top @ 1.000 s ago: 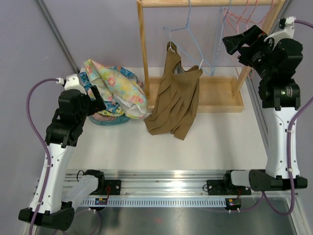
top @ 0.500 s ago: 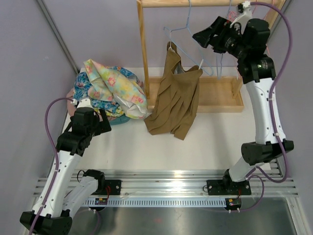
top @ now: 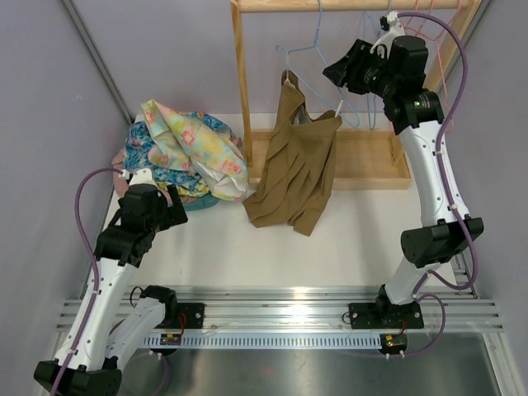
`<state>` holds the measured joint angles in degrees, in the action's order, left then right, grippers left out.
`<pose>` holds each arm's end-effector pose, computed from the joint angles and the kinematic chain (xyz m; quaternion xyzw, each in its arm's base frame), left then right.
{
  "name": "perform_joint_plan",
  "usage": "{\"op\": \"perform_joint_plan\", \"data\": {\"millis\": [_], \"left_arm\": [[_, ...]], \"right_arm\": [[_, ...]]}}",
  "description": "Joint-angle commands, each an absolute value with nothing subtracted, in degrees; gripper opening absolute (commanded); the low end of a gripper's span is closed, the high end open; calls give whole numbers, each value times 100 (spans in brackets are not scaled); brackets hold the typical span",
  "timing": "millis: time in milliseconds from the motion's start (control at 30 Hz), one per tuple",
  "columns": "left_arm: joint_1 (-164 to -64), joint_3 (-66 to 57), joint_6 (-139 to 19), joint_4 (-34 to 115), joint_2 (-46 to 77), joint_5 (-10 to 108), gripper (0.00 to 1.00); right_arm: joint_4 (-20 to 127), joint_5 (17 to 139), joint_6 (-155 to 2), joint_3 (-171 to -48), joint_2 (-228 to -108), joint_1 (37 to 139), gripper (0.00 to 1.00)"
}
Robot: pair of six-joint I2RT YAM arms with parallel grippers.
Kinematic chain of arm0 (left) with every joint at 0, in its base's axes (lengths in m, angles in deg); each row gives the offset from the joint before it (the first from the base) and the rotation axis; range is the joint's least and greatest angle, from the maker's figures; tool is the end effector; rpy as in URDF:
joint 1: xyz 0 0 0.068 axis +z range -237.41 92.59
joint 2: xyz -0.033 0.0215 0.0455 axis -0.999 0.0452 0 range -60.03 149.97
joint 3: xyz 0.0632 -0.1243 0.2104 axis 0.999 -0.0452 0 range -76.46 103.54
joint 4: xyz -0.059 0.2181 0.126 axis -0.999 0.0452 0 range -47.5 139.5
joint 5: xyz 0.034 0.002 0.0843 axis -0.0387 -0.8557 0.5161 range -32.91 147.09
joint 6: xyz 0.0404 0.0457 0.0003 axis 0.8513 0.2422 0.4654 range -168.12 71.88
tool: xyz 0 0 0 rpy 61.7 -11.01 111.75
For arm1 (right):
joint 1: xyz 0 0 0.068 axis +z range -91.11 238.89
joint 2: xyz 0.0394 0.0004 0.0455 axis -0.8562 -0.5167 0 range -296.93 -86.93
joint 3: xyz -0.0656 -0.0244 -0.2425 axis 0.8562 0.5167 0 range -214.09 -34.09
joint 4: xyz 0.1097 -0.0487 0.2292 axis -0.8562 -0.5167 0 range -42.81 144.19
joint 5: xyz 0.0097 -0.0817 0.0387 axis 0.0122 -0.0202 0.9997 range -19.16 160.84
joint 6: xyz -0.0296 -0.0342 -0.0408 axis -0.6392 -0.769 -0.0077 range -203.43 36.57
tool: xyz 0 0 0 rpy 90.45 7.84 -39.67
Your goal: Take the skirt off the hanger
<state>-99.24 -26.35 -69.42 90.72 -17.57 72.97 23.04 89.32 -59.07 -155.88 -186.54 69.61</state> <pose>0.1614 -0.0210 0.2924 -0.1318 0.8918 0.0022 0.4327 0.3686 0.0845 0.4817 -0.0144 0.7575 0.3097 0.5746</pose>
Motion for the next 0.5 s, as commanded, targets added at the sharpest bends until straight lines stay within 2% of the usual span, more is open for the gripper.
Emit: {"op": "perform_joint_plan", "data": {"millis": [0, 33, 100, 200, 233, 467], "left_arm": [[-9936, -2663, -6975, 8776, -1802, 7256, 99], [-9945, -2654, -6975, 8767, -1801, 7256, 99], [-9936, -2654, -6975, 8767, -1793, 7256, 99], [-9936, -2671, -6983, 8776, -1801, 7299, 99], [-9936, -2671, -6983, 8776, -1810, 7308, 99], [-9936, -2680, -6975, 8767, -1845, 7344, 99]], "right_arm": [[2598, 8947, -5918, -15712, -18835, 7128, 54], [2554, 8956, -5926, -15765, -18879, 7146, 47], [2458, 8973, -5917, -15959, -19019, 7207, 40], [2413, 8973, -5891, -16161, -19134, 7234, 13], [2413, 8973, -5874, -16188, -19160, 7234, 0], [2422, 9166, -5865, -16801, -19134, 7251, 0]]}}
